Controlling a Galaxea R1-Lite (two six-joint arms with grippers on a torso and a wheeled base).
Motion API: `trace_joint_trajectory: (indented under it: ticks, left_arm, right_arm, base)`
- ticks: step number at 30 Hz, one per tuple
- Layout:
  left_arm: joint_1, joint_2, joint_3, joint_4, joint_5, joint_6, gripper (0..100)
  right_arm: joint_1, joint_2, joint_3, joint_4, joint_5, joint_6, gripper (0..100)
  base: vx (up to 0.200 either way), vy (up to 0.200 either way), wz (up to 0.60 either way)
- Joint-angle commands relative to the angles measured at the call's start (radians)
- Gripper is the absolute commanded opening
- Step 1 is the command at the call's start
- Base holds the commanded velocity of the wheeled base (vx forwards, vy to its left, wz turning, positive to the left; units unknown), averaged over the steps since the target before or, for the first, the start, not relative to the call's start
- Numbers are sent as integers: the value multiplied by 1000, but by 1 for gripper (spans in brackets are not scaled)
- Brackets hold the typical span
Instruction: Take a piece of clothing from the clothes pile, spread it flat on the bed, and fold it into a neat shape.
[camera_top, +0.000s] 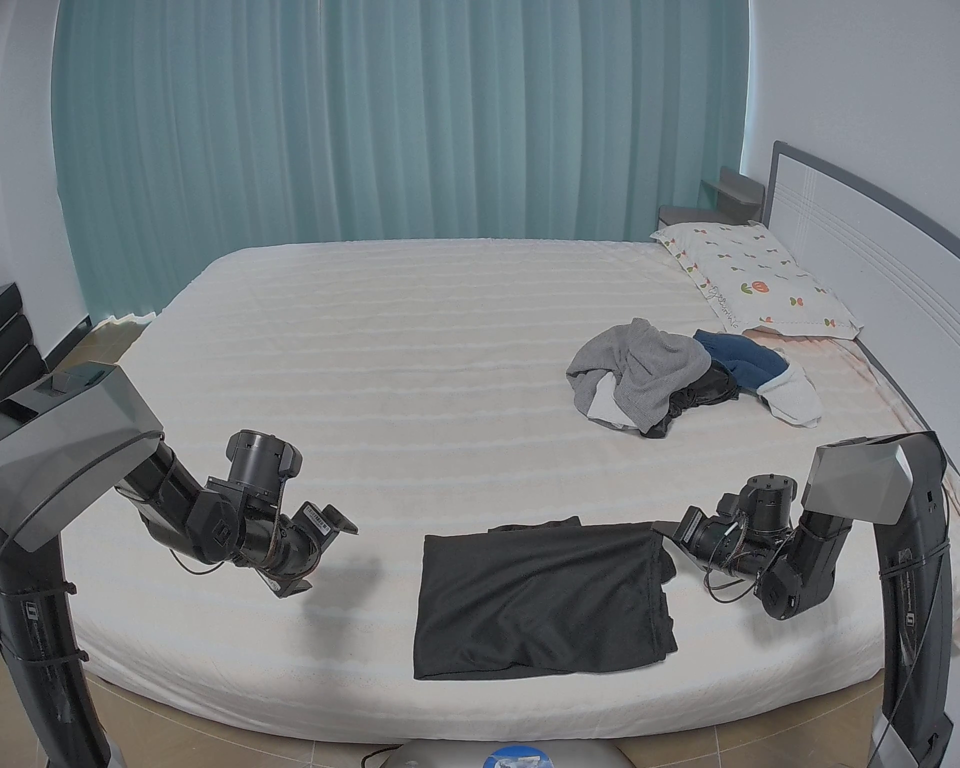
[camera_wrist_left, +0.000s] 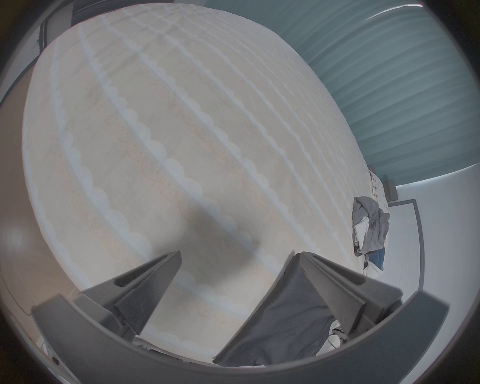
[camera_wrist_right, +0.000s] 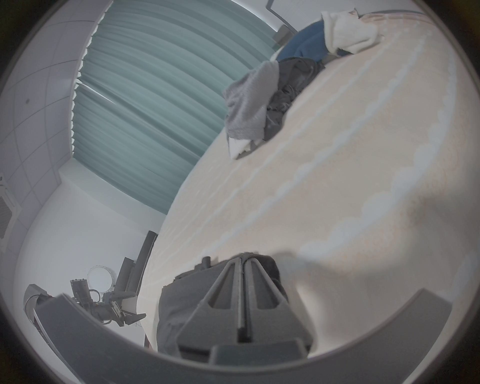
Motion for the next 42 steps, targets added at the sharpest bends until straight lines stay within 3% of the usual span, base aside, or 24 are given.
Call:
trace_joint_trajectory:
  ticks: [1,6,11,17,22,38,42]
  left_arm:
    - [0,0,1,-1,1,0,100]
    - [-3,3,1,-1,13,0,100]
    - [-6,4,1,-1,17,-2,100]
    - [-5,6,-2,-1,21,-2,100]
    - [-6,7,-4,-1,21,0,100]
    - [-6,9,-2,-1,21,13,100]
    - [-6,9,-2,-1,21,13,100]
  right_arm:
    - [0,-4,1,-10,1,0,100]
    - [8,-38,43,-68,-1,0,100]
    - [37,-179,254,-142,13,-20,100]
    - [49,-188,480,-226,85,-146,100]
    - [42,-145,619,-232,96,-246,100]
    - [100,-143,524,-228,85,-241,100]
    - [101,-102,515,-229,53,-246,100]
  base:
    - [0,0,0]
    - [0,0,0]
    - [0,0,0]
    - [0,0,0]
    - [-200,0,0]
    - [-13,0,0]
    - [0,0,0]
